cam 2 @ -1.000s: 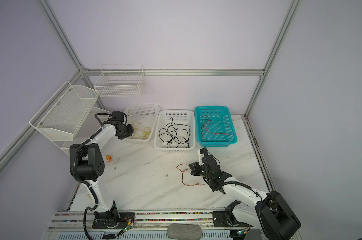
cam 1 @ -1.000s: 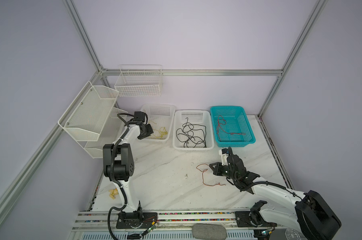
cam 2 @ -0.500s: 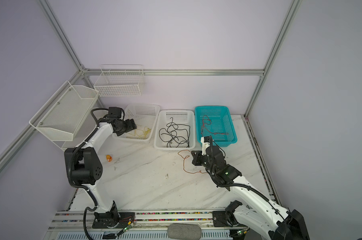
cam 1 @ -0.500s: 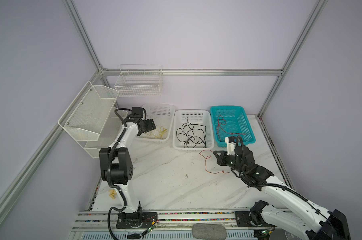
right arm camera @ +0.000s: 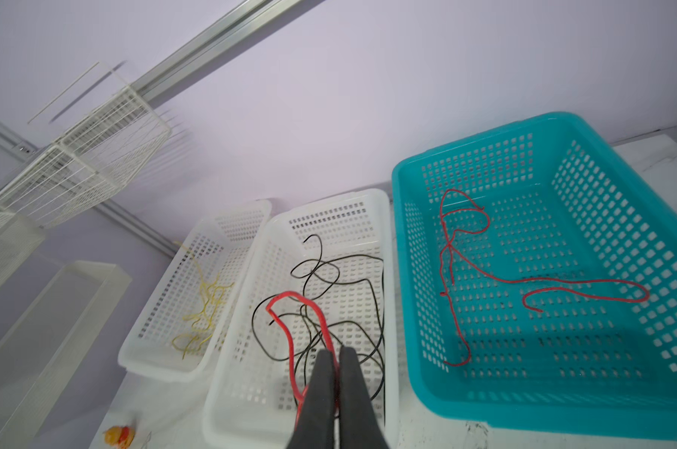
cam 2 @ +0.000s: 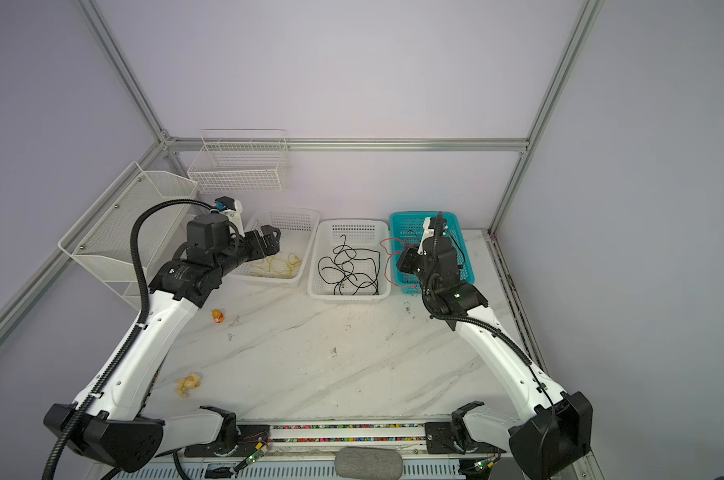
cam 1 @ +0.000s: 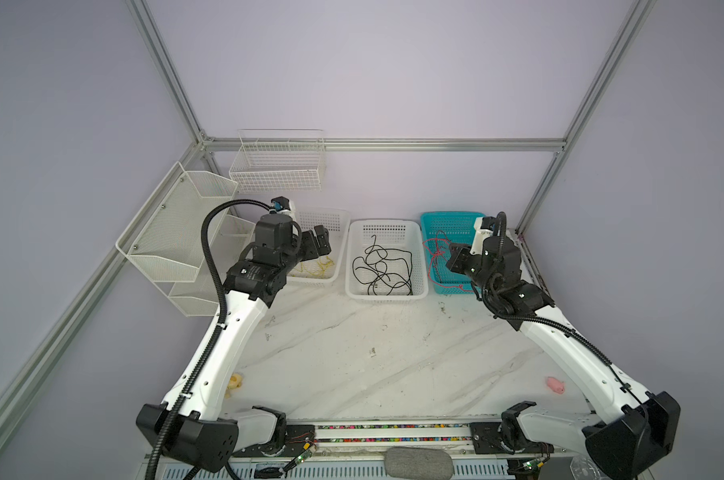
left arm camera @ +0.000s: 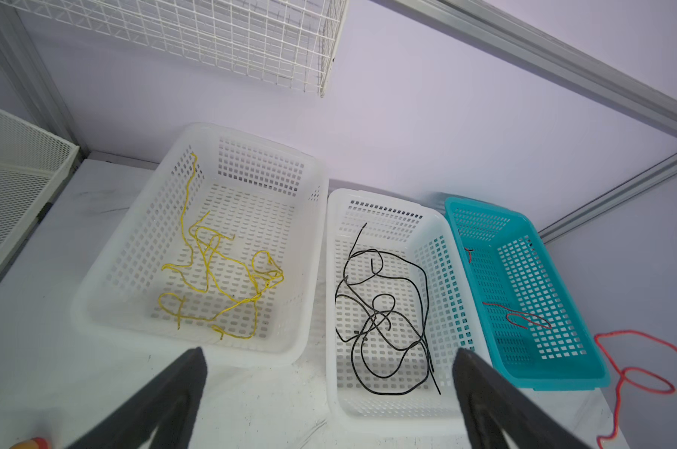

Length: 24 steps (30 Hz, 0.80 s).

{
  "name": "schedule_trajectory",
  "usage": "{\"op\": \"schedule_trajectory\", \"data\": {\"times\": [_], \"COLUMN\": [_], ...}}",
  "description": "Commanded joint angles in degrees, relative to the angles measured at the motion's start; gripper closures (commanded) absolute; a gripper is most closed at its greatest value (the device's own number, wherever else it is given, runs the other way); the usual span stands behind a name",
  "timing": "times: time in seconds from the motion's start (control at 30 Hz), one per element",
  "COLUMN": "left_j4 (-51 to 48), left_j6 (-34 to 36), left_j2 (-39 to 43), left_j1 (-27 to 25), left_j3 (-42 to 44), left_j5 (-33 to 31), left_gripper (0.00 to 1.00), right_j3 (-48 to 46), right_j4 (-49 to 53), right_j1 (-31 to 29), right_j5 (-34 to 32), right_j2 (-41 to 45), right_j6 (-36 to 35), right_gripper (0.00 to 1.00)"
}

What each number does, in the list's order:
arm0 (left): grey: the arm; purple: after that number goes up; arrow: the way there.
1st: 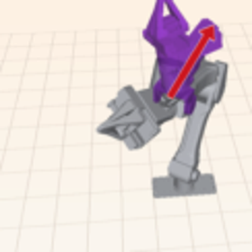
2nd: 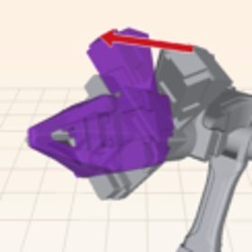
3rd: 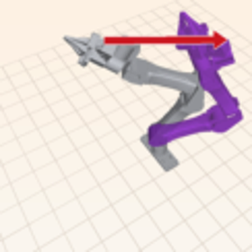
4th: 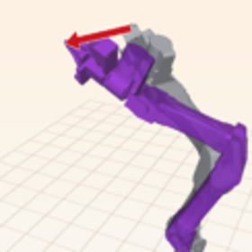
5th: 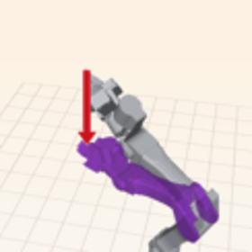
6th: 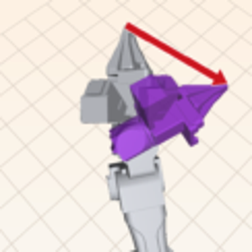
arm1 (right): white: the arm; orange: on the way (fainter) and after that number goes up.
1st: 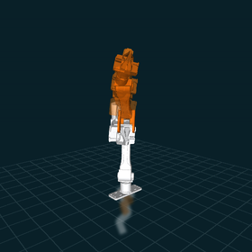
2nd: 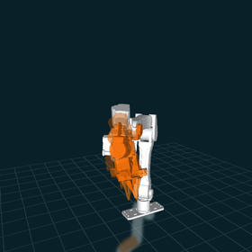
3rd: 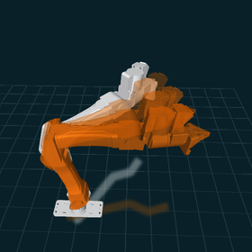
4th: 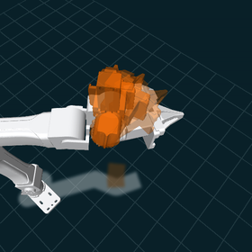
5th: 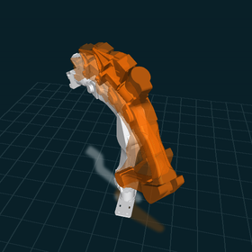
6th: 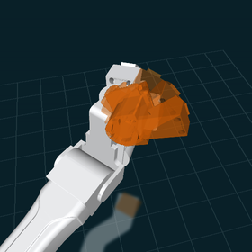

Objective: Untangle the cables

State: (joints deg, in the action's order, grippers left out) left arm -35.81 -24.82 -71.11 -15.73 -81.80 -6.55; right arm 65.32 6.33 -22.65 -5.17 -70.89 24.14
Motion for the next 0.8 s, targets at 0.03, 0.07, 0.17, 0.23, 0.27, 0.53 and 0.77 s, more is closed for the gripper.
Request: {"op": "schedule_trajectory", "data": {"times": [0.03,0.07,0.17,0.23,0.27,0.53,0.77], "left_j4": [0.12,-0.02,-0.31,-0.47,-0.49,-1.88,-1.69], "left_j6": [0.73,0.74,0.13,0.03,0.03,-0.15,0.12], "left_j2": [5.13,6.32,10.99,13.89,15.03,19.72,18.36], "left_j1": [-3.55,-4.35,-6.03,-6.64,-6.77,-6.99,-7.02], "left_j3": [9.46,11.13,16.92,20.5,21.96,29.49,30.2], "left_j5": [-5.98,-6.7,-7.95,-8.21,-8.21,-9.38,-9.59], "left_gripper": [0.0,0.0,0.0,0.0,0.0,0.0,0.0], "right_j3": [2.5,2.8,3.25,4.6,5.15,7.48,9.5], "right_j4": [-7.23,-8.06,-11.25,-12.04,-12.04,-14.68,-12.48], "right_j1": [3.31,4.33,7.88,10.25,10.95,14.42,14.64], "right_j5": [-8.08,-8.72,-10.3,-10.4,-9.94,-10.05,-9.9], "right_j2": [-4.37,-5.56,-10.42,-14.58,-16.08,-26.78,-25.74], "right_j6": [2.16,2.65,3.52,3.52,3.69,5.33,5.04], "right_gripper": [1.0,1.0,1.0,1.0,1.0,1.0,0.61]}}
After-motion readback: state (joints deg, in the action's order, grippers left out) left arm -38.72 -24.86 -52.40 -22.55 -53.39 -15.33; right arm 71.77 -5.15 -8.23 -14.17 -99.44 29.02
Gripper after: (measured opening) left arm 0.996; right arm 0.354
